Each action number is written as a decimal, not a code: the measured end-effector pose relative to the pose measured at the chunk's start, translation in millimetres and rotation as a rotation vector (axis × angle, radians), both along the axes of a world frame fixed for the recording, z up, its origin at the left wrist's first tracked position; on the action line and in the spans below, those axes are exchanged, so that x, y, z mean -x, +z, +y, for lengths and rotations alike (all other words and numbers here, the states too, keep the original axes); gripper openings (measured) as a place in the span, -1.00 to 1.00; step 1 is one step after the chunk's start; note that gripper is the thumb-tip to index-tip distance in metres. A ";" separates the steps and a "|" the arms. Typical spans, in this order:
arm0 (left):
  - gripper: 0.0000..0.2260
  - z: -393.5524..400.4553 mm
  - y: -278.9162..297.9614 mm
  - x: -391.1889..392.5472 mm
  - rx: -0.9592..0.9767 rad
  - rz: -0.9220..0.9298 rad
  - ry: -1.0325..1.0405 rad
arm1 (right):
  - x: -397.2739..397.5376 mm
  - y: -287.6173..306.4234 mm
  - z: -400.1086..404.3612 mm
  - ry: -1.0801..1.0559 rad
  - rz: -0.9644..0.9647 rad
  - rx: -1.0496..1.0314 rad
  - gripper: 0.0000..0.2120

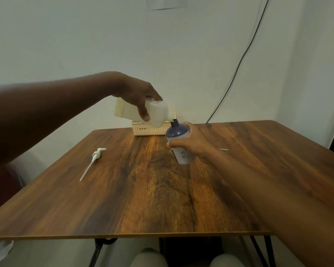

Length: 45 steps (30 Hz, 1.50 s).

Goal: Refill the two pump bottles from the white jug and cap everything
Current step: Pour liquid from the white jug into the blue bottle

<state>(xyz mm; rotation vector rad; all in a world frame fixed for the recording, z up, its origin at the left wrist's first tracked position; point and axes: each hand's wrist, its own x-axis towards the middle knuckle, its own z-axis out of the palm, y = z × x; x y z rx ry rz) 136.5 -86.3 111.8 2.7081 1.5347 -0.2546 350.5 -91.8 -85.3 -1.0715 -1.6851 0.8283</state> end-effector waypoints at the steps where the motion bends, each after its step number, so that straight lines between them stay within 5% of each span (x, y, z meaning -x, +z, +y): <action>1: -0.39 -0.2 0.0 -0.2 -0.001 0.002 0.002 | 0.2 0.1 0.0 -0.001 -0.002 0.000 -0.46; 45: -0.40 -14.3 11.5 -18.2 -0.013 0.138 0.039 | 7.0 -4.1 -4.7 0.023 0.034 0.024 -0.47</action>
